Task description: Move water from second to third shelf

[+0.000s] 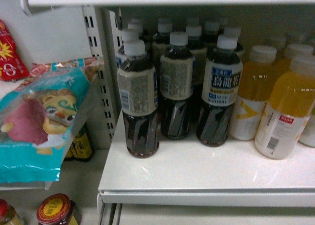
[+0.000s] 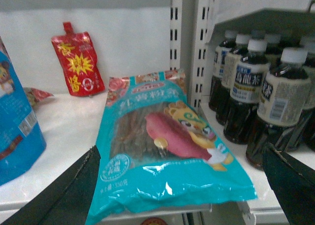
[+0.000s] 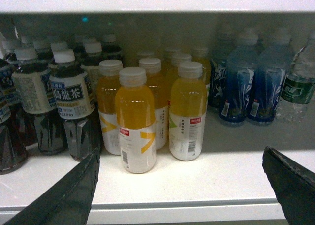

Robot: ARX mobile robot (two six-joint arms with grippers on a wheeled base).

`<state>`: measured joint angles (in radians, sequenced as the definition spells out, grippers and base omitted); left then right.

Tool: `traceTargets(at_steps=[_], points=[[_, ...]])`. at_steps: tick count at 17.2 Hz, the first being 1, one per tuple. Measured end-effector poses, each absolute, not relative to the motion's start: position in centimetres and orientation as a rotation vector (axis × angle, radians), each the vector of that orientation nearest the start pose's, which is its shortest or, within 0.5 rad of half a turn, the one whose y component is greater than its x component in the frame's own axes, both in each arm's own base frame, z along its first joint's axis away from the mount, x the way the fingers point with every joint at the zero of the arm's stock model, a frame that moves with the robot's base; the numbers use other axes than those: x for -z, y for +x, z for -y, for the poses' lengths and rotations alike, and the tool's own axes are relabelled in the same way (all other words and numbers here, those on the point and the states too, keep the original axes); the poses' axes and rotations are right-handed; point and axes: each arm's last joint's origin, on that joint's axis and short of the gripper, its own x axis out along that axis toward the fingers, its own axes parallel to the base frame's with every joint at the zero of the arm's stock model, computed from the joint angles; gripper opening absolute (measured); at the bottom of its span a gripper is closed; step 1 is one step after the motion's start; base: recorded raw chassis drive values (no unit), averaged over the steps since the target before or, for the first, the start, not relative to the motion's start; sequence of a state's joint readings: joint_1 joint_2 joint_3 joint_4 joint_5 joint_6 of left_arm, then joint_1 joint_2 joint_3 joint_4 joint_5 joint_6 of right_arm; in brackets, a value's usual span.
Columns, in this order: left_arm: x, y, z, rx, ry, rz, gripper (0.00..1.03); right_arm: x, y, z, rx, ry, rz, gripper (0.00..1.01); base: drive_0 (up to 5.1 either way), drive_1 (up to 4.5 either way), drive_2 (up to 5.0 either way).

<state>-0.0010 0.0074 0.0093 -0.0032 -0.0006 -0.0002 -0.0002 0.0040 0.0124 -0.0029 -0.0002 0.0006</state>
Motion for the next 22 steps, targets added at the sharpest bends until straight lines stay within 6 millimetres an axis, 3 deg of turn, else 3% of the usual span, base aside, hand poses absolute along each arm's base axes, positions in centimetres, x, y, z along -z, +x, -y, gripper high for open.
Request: traceTargets(at_steps=[22], points=[[-16.57,9.76,0.01,0.001,0.0,-0.003,0.98,-16.71,9.72,0.0,0.0,-0.001,0.004,0.98,0.0,0.0,0.0]])
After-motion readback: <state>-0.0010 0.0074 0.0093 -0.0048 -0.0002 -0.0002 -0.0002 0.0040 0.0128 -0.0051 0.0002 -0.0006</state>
